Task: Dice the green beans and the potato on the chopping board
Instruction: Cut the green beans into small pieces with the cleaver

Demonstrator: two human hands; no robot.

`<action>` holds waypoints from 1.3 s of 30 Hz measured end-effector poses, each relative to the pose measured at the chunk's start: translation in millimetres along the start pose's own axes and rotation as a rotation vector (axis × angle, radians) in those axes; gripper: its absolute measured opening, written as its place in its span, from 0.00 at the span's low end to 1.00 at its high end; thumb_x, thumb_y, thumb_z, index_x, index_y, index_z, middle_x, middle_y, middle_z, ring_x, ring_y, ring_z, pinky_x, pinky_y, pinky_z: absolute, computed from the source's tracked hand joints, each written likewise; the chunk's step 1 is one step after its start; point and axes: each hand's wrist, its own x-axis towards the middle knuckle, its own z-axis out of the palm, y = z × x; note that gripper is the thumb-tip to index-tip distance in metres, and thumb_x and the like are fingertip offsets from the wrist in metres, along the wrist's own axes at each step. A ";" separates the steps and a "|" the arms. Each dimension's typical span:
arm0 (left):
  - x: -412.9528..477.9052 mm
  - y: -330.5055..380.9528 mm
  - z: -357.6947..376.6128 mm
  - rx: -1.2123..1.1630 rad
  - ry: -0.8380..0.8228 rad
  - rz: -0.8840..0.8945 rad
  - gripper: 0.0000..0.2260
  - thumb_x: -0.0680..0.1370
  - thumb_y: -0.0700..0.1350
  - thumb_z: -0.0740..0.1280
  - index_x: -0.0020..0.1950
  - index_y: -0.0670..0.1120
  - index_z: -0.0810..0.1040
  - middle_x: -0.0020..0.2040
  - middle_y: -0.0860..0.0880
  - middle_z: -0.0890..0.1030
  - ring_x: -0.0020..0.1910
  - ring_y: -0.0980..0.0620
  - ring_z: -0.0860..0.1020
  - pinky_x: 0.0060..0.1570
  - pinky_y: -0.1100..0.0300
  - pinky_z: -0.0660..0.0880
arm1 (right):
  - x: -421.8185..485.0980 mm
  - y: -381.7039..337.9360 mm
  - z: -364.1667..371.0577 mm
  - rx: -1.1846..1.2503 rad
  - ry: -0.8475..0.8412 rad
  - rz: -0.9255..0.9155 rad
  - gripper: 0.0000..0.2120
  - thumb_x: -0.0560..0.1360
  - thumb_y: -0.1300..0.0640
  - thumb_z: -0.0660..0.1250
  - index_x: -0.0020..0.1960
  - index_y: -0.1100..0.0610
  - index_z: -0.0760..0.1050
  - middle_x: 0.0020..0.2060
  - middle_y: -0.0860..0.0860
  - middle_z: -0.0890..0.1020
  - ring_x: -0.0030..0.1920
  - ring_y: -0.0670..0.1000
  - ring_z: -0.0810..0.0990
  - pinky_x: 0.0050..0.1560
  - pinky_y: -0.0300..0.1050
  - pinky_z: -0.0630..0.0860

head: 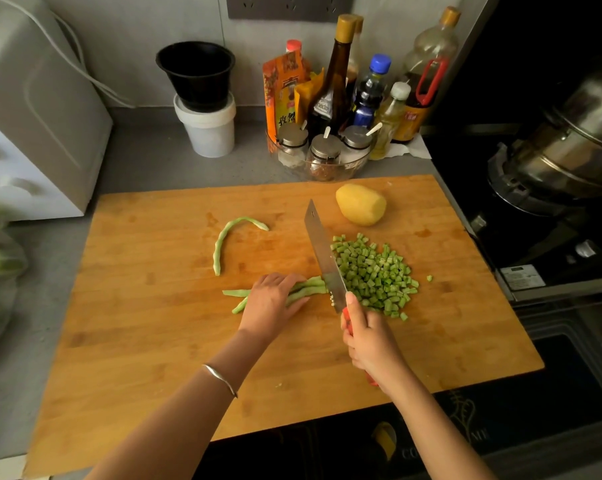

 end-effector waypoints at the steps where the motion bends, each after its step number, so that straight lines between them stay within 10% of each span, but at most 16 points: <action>1: -1.6 0.3 0.6 -0.043 0.001 -0.013 0.12 0.72 0.47 0.74 0.53 0.47 0.80 0.46 0.48 0.83 0.45 0.47 0.80 0.46 0.54 0.75 | -1.3 -0.5 0.8 -0.004 -0.006 -0.004 0.27 0.81 0.38 0.51 0.32 0.55 0.67 0.20 0.46 0.65 0.20 0.47 0.62 0.22 0.39 0.57; 39: -7.4 -4.0 5.9 -0.182 0.031 -0.064 0.10 0.71 0.42 0.74 0.51 0.45 0.82 0.47 0.49 0.83 0.47 0.49 0.80 0.48 0.52 0.78 | -6.8 4.2 13.3 -0.077 -0.030 0.010 0.27 0.80 0.37 0.50 0.34 0.56 0.67 0.19 0.45 0.65 0.19 0.45 0.63 0.25 0.40 0.60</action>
